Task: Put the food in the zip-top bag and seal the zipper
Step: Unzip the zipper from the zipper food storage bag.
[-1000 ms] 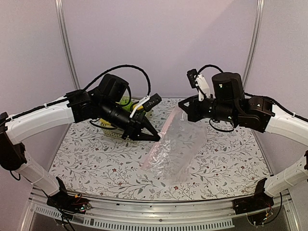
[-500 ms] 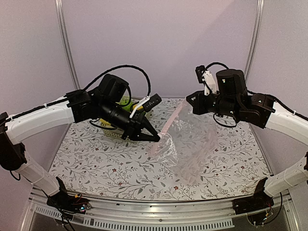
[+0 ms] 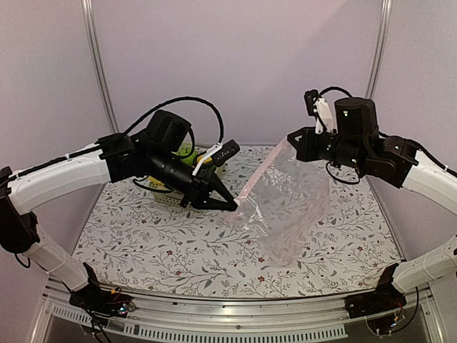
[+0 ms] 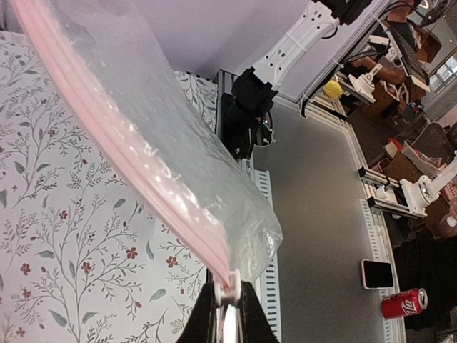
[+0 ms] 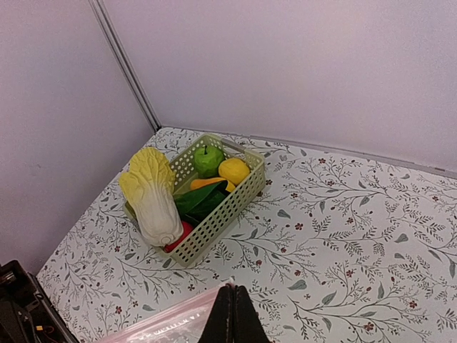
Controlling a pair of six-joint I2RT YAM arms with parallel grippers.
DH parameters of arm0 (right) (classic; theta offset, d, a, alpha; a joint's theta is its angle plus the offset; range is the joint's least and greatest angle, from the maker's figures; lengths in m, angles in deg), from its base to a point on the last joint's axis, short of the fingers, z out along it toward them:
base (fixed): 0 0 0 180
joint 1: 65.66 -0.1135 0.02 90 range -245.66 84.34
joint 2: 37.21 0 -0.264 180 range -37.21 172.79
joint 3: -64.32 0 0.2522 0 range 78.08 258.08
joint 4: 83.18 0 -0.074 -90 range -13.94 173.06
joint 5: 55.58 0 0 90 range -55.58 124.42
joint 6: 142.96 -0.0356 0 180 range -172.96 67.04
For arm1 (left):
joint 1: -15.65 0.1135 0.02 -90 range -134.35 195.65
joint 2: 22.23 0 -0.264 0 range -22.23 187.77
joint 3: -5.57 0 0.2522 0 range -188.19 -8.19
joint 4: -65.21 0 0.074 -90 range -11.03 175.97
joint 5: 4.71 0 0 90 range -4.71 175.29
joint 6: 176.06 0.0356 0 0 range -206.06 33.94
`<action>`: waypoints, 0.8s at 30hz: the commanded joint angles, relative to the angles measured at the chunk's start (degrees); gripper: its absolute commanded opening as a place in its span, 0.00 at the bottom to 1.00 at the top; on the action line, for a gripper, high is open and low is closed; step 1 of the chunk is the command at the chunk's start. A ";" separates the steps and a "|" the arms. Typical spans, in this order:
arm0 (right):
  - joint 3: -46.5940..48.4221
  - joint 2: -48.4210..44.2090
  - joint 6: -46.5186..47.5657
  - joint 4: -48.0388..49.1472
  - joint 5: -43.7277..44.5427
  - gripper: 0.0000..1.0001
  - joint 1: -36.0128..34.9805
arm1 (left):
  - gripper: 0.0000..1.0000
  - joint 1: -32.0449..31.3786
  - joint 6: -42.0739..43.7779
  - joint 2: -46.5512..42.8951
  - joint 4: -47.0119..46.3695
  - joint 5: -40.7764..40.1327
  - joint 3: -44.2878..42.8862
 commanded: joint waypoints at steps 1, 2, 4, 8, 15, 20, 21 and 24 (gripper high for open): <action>1.13 -1.98 -0.32 -0.46 5.23 0.00 1.82 | 0.00 -1.24 1.86 0.66 3.22 3.20 -0.97; 1.17 -2.08 -0.26 -0.53 5.39 0.00 1.95 | 0.00 -1.25 1.87 0.74 3.32 3.16 -1.02; 1.05 -2.36 -0.14 -0.63 5.50 0.00 2.26 | 0.00 -1.26 2.00 0.68 3.48 3.19 -1.07; 0.91 -3.12 -0.13 -0.86 5.83 0.00 2.59 | 0.00 -1.36 2.08 0.69 3.54 3.02 -1.11; 0.77 -4.37 -0.10 -0.96 6.39 0.00 2.96 | 0.00 -1.43 2.22 0.63 3.83 3.09 -1.24; 0.95 -4.87 -0.13 -0.94 6.71 0.00 2.96 | 0.00 -1.52 2.33 0.70 4.07 2.73 -1.37; 0.97 -4.96 -0.06 -0.93 6.81 0.00 3.00 | 0.00 -1.52 2.39 0.74 4.06 2.69 -1.33; 0.78 -5.52 -0.04 -0.96 7.25 0.00 3.04 | 0.00 -1.57 2.33 0.76 4.14 2.59 -1.41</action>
